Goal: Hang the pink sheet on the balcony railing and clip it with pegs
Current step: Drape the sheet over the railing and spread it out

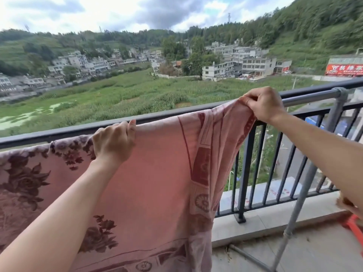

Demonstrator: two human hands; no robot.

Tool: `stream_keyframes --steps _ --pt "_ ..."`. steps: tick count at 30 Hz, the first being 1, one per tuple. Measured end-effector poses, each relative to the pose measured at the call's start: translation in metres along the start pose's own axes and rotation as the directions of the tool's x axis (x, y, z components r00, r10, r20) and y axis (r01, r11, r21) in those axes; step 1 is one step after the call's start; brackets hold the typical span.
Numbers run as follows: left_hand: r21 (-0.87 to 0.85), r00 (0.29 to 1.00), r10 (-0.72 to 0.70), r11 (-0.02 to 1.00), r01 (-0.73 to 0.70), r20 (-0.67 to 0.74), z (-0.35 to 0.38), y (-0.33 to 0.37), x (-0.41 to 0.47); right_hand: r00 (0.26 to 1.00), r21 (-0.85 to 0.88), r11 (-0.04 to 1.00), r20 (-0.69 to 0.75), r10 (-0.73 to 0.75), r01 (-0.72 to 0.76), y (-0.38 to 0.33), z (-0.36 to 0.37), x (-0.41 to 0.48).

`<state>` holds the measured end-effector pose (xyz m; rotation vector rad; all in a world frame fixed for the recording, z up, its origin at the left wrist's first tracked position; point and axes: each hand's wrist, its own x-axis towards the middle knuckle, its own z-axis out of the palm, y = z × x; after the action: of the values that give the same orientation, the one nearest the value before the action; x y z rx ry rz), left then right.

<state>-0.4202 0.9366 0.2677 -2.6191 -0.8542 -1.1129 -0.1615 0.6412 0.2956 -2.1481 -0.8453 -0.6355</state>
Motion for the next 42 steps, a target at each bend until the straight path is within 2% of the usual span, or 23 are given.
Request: stream_keyframes --steps 2,4,7,10,11,13,15,18,22,24,25,27,28,30,31,33,34,36,37,39,42 --pt "0.006 1.000 -0.001 1.000 0.001 -0.017 -0.002 -0.005 -0.002 0.970 -0.101 0.968 -0.103 0.221 -0.231 0.044 -0.026 0.008" --pt "0.011 1.000 0.001 1.000 0.000 -0.028 -0.001 -0.005 -0.003 0.942 -0.153 0.931 -0.110 0.318 -0.332 0.070 -0.043 0.011" --pt "0.018 0.999 -0.025 1.000 0.025 -0.027 0.001 -0.003 -0.004 0.961 -0.179 0.944 -0.038 0.275 -0.277 0.051 -0.038 0.007" --pt "-0.004 0.997 -0.074 0.997 0.074 -0.024 0.000 -0.002 -0.007 0.990 -0.092 0.991 0.094 0.101 -0.093 0.019 -0.025 -0.014" --pt "-0.028 0.998 -0.052 0.998 0.051 -0.024 -0.001 0.002 -0.010 0.991 -0.082 0.996 0.125 0.037 -0.027 0.016 -0.021 -0.022" --pt "-0.114 0.996 0.084 0.990 -0.086 -0.016 -0.006 0.023 -0.017 0.992 -0.028 0.999 0.120 -0.028 0.032 0.014 -0.018 -0.024" --pt "-0.166 0.972 0.234 0.959 -0.231 0.002 -0.007 0.049 -0.022 0.996 0.022 0.999 0.089 -0.026 0.024 0.018 -0.021 -0.013" --pt "-0.095 0.952 0.295 0.953 -0.288 0.079 0.000 0.069 -0.021 0.999 -0.062 0.998 0.045 -0.002 0.005 0.035 -0.027 0.001" --pt "-0.013 0.965 0.232 0.973 -0.232 0.126 0.003 0.060 -0.020 0.994 0.005 0.998 0.087 0.069 -0.069 0.042 -0.023 0.006" --pt "0.007 0.975 0.192 0.981 -0.194 0.108 -0.002 0.060 -0.023 0.986 -0.036 0.990 0.094 0.138 -0.135 0.049 -0.033 0.003" --pt "0.010 0.981 0.157 0.987 -0.159 0.114 -0.006 0.058 -0.025 0.986 -0.098 0.984 0.064 0.155 -0.148 0.057 -0.039 -0.002" --pt "0.003 0.987 0.086 0.996 -0.088 0.139 -0.012 0.063 -0.028 0.982 -0.209 0.962 -0.100 0.160 -0.178 0.082 -0.056 -0.021" --pt "-0.012 0.987 0.072 0.997 -0.071 0.141 -0.015 0.072 -0.029 0.970 -0.208 0.959 -0.189 0.156 -0.194 0.095 -0.063 -0.032" --pt "-0.072 0.986 0.111 0.992 -0.103 0.128 -0.017 0.104 -0.029 0.952 -0.142 0.970 -0.263 0.158 -0.200 0.115 -0.067 -0.050" --pt "-0.109 0.981 0.154 0.984 -0.141 0.119 -0.015 0.127 -0.027 0.955 -0.047 0.977 -0.228 0.191 -0.207 0.118 -0.065 -0.055" --pt "-0.174 0.963 0.248 0.958 -0.228 0.101 -0.012 0.176 -0.023 0.960 0.268 0.925 -0.005 0.281 -0.270 0.112 -0.059 -0.062" --pt "-0.204 0.956 0.278 0.945 -0.254 0.096 -0.009 0.200 -0.021 0.952 0.424 0.853 0.121 0.281 -0.305 0.108 -0.057 -0.063" --pt "-0.250 0.953 0.287 0.933 -0.257 0.094 -0.002 0.236 -0.017 0.941 0.581 0.745 0.263 0.212 -0.330 0.103 -0.057 -0.063" --pt "-0.257 0.958 0.272 0.936 -0.241 0.090 0.003 0.251 -0.016 0.948 0.602 0.740 0.276 0.160 -0.300 0.106 -0.065 -0.061" --pt "-0.262 0.971 0.235 0.940 -0.217 0.039 0.010 0.275 -0.016 0.977 0.551 0.819 0.205 0.054 -0.161 0.119 -0.087 -0.049" --pt "-0.278 0.969 0.216 0.929 -0.243 -0.123 0.012 0.310 -0.024 0.999 0.287 0.957 -0.013 -0.032 0.035 0.139 -0.118 -0.018"
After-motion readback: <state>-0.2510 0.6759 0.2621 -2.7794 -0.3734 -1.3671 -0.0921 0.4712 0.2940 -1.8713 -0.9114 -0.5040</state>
